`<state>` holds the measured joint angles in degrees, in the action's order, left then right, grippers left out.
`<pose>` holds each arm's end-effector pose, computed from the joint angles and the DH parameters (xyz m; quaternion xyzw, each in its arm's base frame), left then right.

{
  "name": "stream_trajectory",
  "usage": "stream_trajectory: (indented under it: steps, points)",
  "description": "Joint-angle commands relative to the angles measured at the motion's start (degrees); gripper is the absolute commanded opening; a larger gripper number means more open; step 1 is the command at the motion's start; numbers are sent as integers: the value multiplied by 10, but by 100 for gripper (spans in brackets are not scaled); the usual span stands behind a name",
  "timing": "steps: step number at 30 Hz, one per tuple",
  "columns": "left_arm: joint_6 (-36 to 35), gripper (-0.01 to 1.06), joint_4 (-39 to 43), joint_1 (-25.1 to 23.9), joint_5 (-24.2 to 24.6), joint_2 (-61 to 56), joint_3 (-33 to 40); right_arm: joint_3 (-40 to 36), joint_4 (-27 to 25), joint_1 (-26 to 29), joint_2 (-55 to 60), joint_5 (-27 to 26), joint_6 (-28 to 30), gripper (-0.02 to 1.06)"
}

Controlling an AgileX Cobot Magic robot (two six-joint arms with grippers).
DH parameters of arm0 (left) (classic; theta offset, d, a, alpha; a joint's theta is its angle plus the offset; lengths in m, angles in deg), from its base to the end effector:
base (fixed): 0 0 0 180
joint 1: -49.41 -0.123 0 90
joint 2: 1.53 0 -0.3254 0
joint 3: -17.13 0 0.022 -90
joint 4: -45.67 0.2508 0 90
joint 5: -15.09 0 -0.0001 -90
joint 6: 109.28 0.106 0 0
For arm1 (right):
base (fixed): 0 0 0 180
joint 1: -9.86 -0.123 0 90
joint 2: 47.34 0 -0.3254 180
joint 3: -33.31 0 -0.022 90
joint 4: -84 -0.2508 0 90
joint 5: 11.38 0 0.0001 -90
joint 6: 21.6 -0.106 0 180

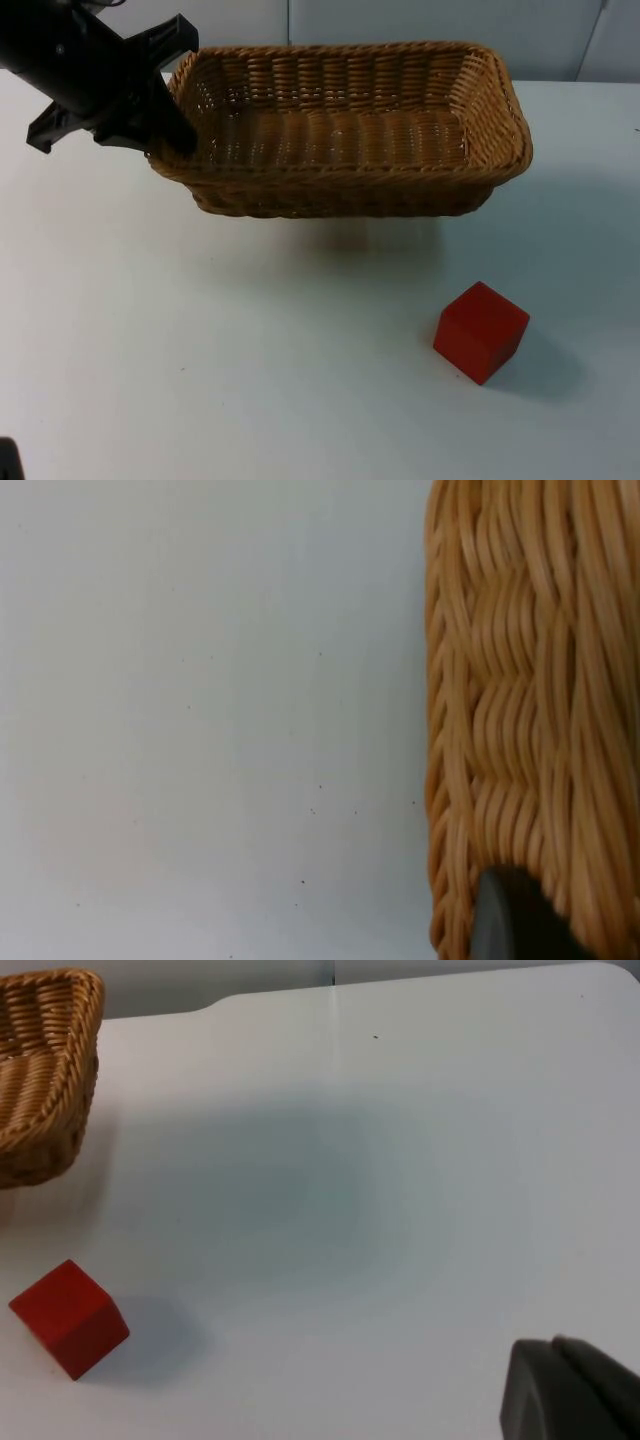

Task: Pick up the basket with the left hand and place the cube into the basket with the right hand.

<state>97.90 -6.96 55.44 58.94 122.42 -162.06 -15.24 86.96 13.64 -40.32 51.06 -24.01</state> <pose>0.4291 -0.1041 0.1878 -0.0208 0.9369 -0.3153 0.1493 -0.0353 -0.0025 0.2730 0.0478 0.8556 -0.0319 0.5144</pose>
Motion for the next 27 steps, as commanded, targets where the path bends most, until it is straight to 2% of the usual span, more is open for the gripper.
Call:
stream_trajectory:
  steps: [1,27]
  points:
    - [-2,0,-18,1,4,-8,-6,-5,-3,3,-2,-7,3,0]
    - [-2,0,-18,1,3,-8,-6,-5,-3,3,-2,-7,3,0]
